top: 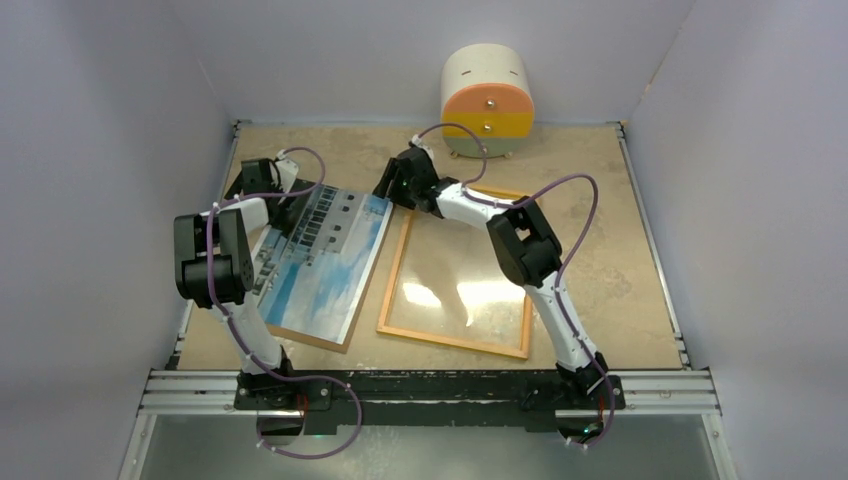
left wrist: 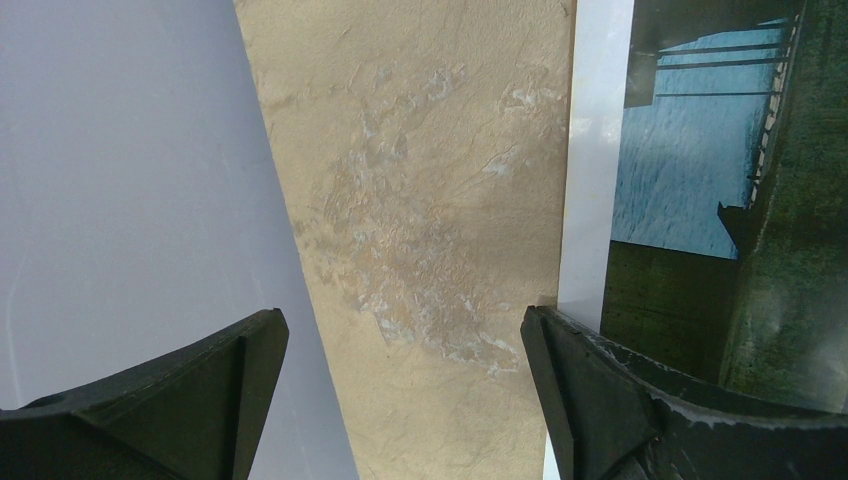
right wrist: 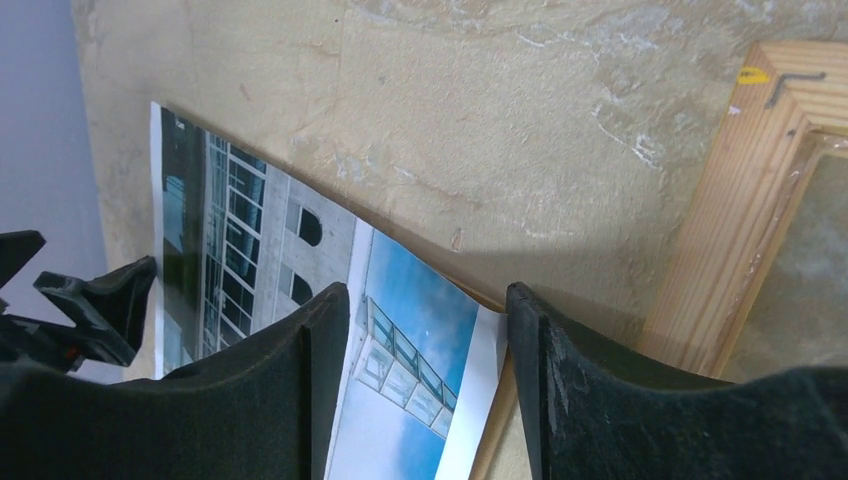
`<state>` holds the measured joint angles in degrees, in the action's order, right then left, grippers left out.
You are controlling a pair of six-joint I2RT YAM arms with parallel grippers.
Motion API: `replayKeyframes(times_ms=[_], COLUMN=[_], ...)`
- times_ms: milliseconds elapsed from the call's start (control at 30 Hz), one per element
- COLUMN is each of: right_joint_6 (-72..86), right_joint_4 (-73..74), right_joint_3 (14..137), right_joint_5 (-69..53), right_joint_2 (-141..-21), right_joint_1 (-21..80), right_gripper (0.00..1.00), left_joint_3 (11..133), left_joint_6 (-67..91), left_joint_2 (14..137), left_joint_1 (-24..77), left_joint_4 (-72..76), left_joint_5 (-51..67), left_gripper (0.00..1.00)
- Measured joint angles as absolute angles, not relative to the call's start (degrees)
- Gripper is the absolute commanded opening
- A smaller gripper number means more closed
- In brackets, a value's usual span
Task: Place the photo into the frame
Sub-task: Pick up the photo at the center of the board.
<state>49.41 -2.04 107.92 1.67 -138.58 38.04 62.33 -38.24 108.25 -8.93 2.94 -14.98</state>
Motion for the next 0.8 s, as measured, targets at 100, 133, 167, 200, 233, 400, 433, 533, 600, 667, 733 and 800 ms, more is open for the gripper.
replayKeyframes(times_ms=[100,133,167,200,233,400,433,533,600,667,733,800], right_joint_6=[51.11,51.70,52.29,52.99,53.52,55.31,55.48,56.16,56.82,58.04,59.55,60.95], right_joint_4=[-4.38,-5.13,-5.72,-6.42,-6.94,-8.86,-9.30,-10.17,-11.07,-13.02,-14.76,-16.69], right_joint_3=[105.12,104.44,103.94,103.48,103.22,102.35,102.00,100.18,98.83,96.90,94.83,93.25], right_joint_5=[0.32,-0.01,-0.38,-1.10,-1.48,-2.90,-3.03,-3.73,-4.27,-5.15,-6.17,-7.42], right_joint_2=[-137.29,-137.03,-136.81,-136.62,-136.53,-136.31,-136.11,-134.85,-133.69,-132.31,-131.02,-130.30], right_joint_1=[37.85,37.80,37.74,37.65,37.58,37.54,37.54,37.54,37.45,37.32,37.17,36.99], right_gripper=[0.60,0.60,0.59,0.59,0.59,0.58,0.58,0.58,0.58,0.58,0.57,0.57], left_joint_3=[62.28,62.24,62.24,62.24,62.24,62.11,62.11,62.11,62.11,62.11,62.11,62.11], left_joint_6=[-38.24,-38.24,-38.26,-38.30,-38.37,-38.46,-38.48,-38.54,-38.57,-38.59,-38.61,-38.61], left_joint_2=[108.25,108.25,108.22,108.22,108.22,108.20,108.20,108.20,108.20,108.20,108.20,108.20], left_joint_1=[-8.93,-8.93,-8.93,-8.93,-8.93,-8.93,-8.93,-8.93,-8.91,-8.91,-8.91,-8.91], left_joint_4=[3.01,3.05,3.07,3.07,3.07,3.25,3.25,3.25,3.25,3.25,3.25,3.27], left_joint_5=[-15.00,-15.00,-15.00,-15.00,-15.00,-15.00,-15.00,-15.00,-15.00,-15.00,-15.00,-15.00], left_gripper=[0.95,0.95,0.95,0.95,0.95,0.94,0.94,0.94,0.94,0.94,0.94,0.94])
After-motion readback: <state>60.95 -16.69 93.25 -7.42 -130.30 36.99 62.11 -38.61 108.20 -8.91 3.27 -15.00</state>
